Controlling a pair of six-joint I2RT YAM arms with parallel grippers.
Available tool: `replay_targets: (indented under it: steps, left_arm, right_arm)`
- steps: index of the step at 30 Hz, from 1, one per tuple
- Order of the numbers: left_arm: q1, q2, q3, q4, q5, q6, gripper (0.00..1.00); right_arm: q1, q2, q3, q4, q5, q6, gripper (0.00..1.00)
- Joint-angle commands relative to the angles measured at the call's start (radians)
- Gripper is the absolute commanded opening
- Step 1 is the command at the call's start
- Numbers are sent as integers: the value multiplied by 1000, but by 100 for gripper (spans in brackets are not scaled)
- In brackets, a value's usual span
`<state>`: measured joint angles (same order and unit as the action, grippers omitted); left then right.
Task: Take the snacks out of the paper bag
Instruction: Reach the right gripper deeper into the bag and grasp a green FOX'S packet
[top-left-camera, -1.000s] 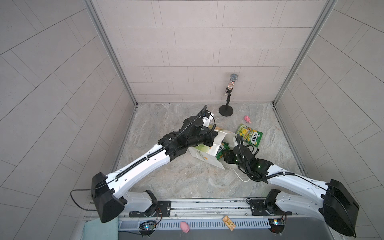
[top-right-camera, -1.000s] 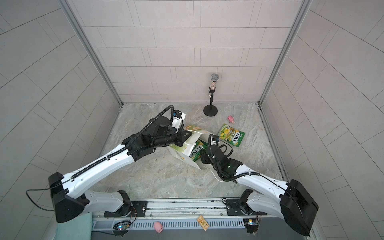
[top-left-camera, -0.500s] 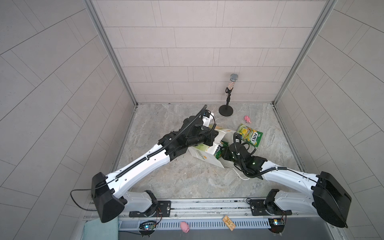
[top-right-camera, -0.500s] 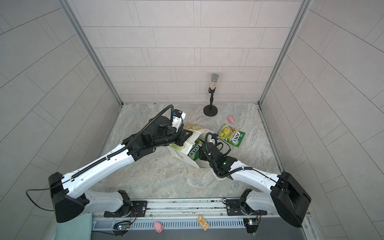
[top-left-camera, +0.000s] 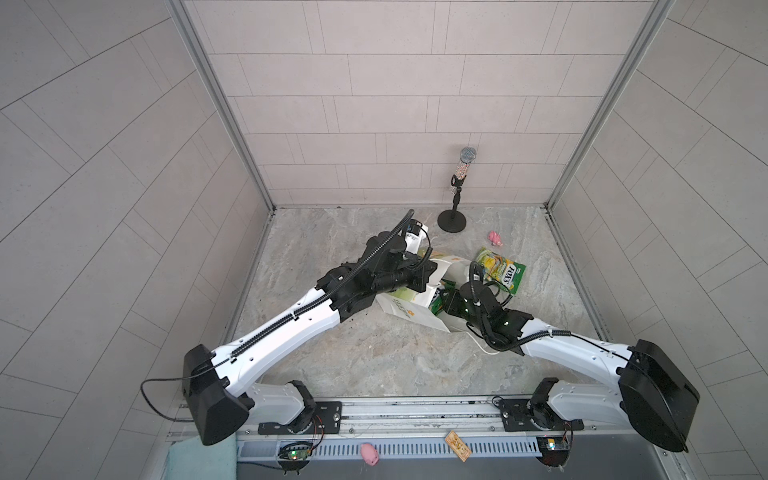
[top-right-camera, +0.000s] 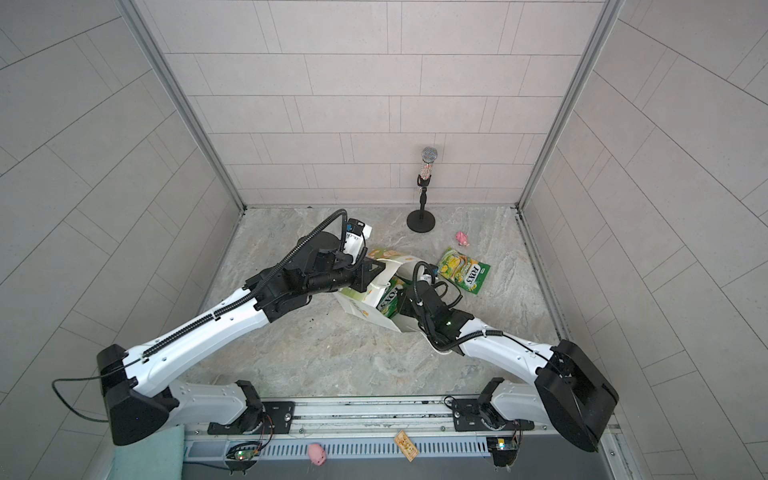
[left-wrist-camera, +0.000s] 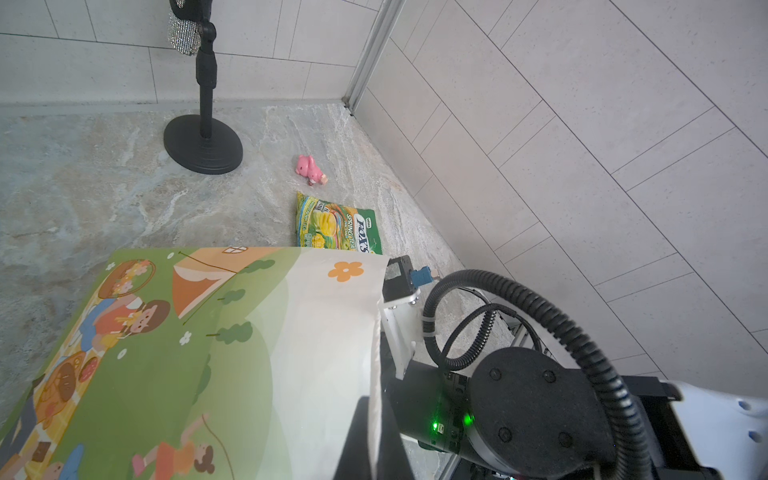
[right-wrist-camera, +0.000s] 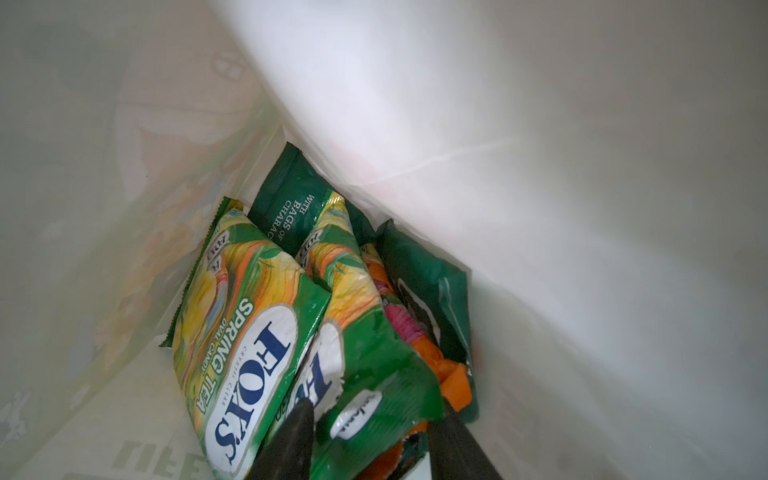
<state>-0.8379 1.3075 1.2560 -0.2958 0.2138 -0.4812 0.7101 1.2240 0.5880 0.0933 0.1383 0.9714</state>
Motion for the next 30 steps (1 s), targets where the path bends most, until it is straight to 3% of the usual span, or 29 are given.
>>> replay_targets:
  steps: [1,4,7,16,30]
  left_arm:
    - [2,-1,3,27,3,-2,0]
    - [3,-1,2,27,2,-3,0]
    - [4,-3,2,27,1,-1,0]
    - [5,-6,1,27,1,1,0]
    - [4,-7,2,26,6,4,0]
  right_arm:
    - [-9,-22,9,-8,18,13,40]
    - [-11,-32,7,-12,26,6,34]
    - [-15,-31,16,-26,29,1,33]
    - [-30,6,25,-41,18,13,41]
    - [-47,70,25,147,-126,-3,42]
